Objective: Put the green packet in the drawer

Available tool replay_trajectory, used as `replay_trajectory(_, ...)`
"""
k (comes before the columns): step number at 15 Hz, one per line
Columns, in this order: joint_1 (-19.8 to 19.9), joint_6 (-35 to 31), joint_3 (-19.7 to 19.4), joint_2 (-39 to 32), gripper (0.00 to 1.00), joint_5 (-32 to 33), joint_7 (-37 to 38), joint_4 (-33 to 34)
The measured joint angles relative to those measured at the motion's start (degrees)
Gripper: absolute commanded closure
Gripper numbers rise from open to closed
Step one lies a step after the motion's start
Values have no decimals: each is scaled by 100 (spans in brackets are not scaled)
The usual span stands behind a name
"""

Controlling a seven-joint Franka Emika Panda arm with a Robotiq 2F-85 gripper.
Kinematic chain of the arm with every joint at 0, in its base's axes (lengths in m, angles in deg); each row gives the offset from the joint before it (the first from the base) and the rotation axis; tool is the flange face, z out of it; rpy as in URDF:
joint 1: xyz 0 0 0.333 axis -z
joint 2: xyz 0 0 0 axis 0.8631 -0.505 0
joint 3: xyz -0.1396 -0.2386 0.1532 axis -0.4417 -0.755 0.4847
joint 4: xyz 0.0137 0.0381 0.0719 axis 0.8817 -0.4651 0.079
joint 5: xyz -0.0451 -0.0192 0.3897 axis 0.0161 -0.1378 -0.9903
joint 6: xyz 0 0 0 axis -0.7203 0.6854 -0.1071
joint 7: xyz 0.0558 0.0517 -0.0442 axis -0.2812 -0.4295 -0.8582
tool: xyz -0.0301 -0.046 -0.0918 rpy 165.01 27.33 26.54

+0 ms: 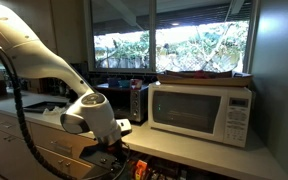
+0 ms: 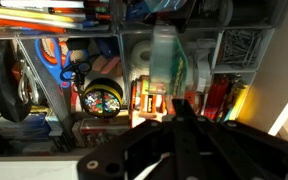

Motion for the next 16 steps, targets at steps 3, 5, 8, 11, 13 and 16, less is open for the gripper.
replay_trajectory(3,10,0,-1,-288,100,-457,-468,155)
replay_trajectory(5,25,3,2,-507,100,-739,-746,271)
replay_trajectory(8,68,4,3,-847,100,-1066,-1050,473)
replay_trajectory(11,145,11,3,-1093,100,-1283,-1239,710)
replay_trajectory(13,196,45,20,-1222,100,-1472,-1401,862)
replay_trajectory(16,242,62,75,-1430,100,-1786,-1648,1102)
